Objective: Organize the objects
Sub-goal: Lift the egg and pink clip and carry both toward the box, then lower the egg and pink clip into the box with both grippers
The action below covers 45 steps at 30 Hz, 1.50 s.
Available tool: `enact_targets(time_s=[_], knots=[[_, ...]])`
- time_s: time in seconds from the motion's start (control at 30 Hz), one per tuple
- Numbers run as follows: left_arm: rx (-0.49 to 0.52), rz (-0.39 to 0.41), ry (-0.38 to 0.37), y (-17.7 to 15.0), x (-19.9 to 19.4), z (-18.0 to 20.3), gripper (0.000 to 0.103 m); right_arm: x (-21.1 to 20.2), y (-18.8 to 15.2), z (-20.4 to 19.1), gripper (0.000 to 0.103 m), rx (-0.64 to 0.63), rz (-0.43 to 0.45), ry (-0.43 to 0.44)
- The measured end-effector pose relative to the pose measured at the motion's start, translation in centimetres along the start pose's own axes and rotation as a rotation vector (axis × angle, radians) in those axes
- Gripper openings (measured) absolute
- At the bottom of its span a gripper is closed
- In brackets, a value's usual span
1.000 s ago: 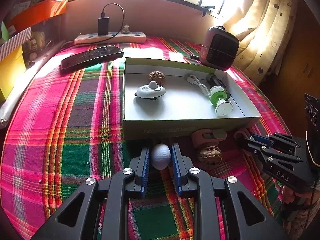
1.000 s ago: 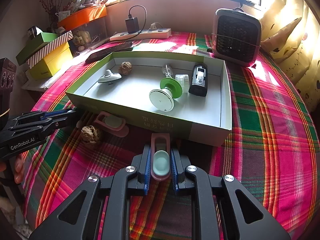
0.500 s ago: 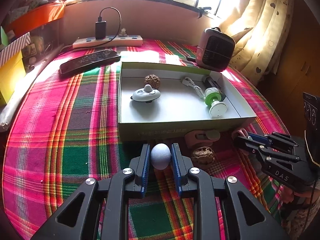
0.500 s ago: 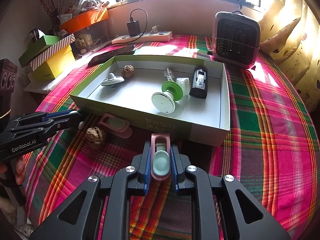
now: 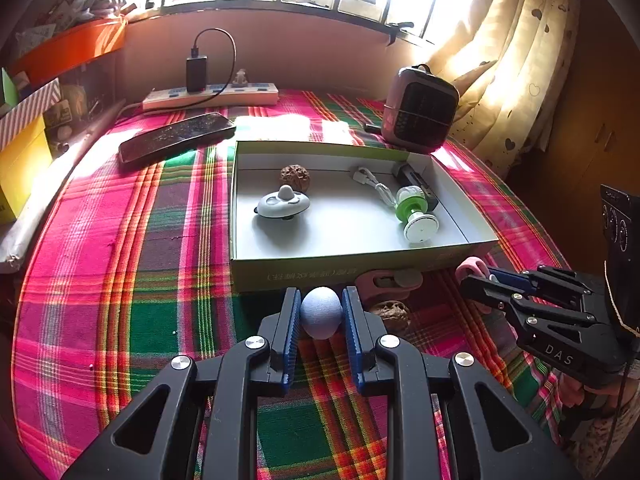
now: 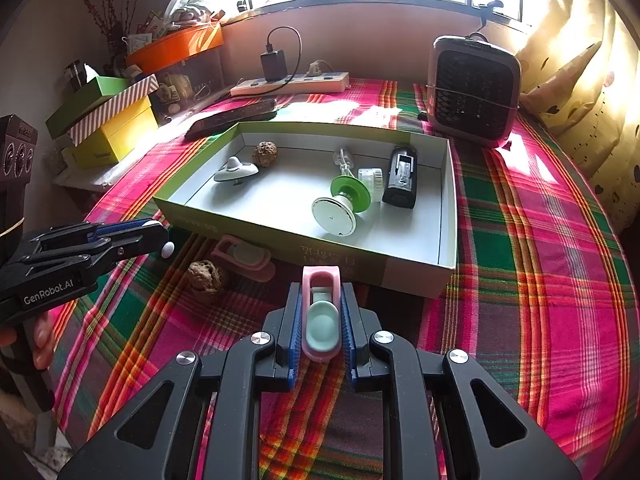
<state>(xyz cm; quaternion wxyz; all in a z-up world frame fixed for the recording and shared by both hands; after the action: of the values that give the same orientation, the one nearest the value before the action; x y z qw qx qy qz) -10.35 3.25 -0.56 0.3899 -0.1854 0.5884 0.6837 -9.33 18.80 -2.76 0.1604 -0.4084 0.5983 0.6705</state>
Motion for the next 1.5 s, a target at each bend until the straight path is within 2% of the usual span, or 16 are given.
enact_targets(time_s=[0.4, 0.77, 1.23, 1.5], knots=[[0.01, 0.019, -0.005, 0.9, -0.6, 0.4, 0.02, -1.1, 1.0, -0.3, 0.018, -0.008, 0.03, 0.015], [0.014, 0.025, -0.011, 2.5, 0.0, 0.5, 0.019, -1.1, 3.3, -0.2, 0.018, -0.025, 0.055, 0.02], [-0.005, 0.01, -0.001, 4.3, 2.4, -0.2, 0.02, 1.5, 7.4, 0.0, 0.018, -0.039, 0.053, 0.025], [-0.016, -0.013, 0.007, 4.7, 4.0, -0.8, 0.02, 4.2, 9.2, 0.3, 0.018, -0.027, 0.024, 0.031]])
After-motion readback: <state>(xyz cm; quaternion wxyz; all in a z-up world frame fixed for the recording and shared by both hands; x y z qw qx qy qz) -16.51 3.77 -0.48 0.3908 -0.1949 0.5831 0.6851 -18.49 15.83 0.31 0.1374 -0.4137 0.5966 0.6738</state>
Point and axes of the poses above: each gripper's, at about its wrist camera, not at the fingertips, and x roughly the way its jaws point, z to its right, y to its top, the point moved 6 cm from there along x, roughly the way its jaws point, and after that the axes turned 4 degrees about -x, right-handed, at the moved point
